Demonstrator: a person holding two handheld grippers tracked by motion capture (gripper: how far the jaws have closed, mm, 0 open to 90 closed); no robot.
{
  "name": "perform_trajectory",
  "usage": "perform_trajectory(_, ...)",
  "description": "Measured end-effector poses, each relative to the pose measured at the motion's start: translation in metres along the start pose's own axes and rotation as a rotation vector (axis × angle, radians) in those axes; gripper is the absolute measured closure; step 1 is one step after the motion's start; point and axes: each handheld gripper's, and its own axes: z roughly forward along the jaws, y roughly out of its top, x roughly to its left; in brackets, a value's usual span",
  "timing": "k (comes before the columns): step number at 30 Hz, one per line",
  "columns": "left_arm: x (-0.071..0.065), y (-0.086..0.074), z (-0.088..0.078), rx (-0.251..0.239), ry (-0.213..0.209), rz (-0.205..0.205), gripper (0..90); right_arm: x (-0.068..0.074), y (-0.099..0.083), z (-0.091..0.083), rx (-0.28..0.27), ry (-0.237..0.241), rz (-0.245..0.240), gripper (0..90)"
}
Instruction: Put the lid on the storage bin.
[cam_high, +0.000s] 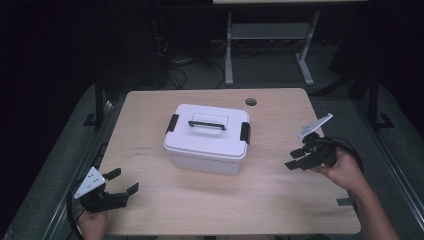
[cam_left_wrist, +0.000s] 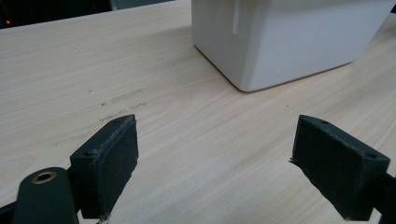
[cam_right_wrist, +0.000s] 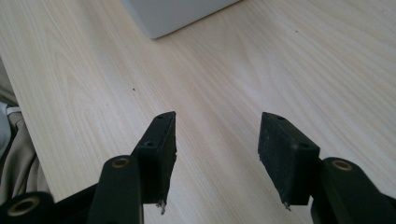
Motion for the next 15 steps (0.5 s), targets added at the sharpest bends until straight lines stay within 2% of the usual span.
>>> perform_trajectory(15,-0.001,0.001,0.001,0.003,-0.002,0.001,13.7,-0.003,-0.027,0.007,0.002,0.01,0.045,44.0)
